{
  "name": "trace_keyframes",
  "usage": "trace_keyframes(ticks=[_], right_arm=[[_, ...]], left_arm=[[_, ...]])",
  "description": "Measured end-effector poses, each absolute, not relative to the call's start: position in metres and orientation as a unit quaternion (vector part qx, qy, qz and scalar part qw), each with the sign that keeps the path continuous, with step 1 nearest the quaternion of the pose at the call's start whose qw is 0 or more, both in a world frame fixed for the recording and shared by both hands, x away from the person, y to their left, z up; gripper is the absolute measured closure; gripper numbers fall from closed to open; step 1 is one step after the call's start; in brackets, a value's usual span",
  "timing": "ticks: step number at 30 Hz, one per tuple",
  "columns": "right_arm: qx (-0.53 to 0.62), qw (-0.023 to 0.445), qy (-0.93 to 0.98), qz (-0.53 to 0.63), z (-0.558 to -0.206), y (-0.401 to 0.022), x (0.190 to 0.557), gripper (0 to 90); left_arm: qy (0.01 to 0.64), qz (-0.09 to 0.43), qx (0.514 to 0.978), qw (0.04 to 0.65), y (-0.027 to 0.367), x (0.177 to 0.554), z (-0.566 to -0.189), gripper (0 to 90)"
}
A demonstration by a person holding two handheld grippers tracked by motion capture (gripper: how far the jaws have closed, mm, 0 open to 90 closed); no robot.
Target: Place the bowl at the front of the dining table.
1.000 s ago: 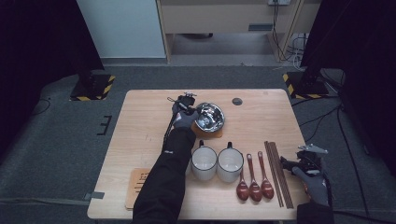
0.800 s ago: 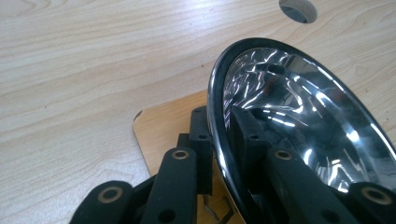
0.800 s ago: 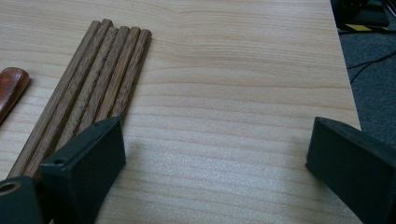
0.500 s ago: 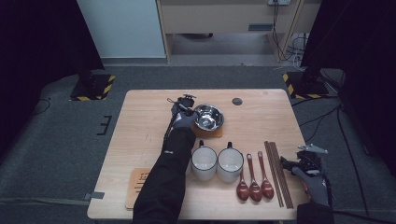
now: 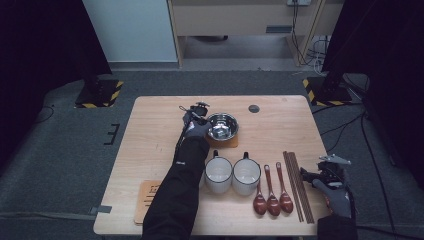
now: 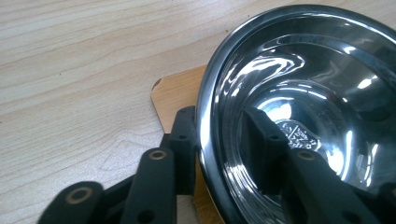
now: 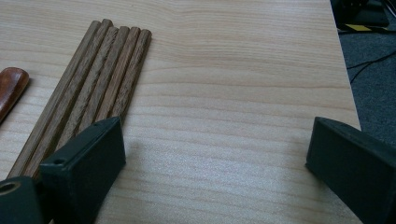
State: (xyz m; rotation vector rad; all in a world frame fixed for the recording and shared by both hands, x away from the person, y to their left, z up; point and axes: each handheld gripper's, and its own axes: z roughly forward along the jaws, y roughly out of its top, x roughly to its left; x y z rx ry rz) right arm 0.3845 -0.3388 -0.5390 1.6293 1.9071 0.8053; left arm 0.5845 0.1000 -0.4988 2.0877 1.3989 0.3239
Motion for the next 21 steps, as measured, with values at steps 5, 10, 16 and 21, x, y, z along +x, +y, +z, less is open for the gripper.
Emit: trace_keyframes(ticks=[5,10,16,21], right_arm=[[0.599,0.251,0.701,0.296,-0.539,-0.339,0.385,4.3],[0.601,0.251,0.700,0.294,-0.539,-0.339,0.385,3.9],[0.602,0.251,0.699,0.294,-0.539,-0.338,0.385,3.7],[0.601,0.249,0.700,0.294,-0.539,-0.339,0.385,2.5]], left_arm=[[0.523,0.133,0.787,0.300,0.101,0.584,-0.497,55.4],[0.520,0.149,0.784,0.306,0.107,0.583,-0.491,45.7],[0.505,0.163,0.781,0.330,0.109,0.577,-0.476,37.6],[0.497,0.166,0.777,0.349,0.111,0.569,-0.461,33.8]])
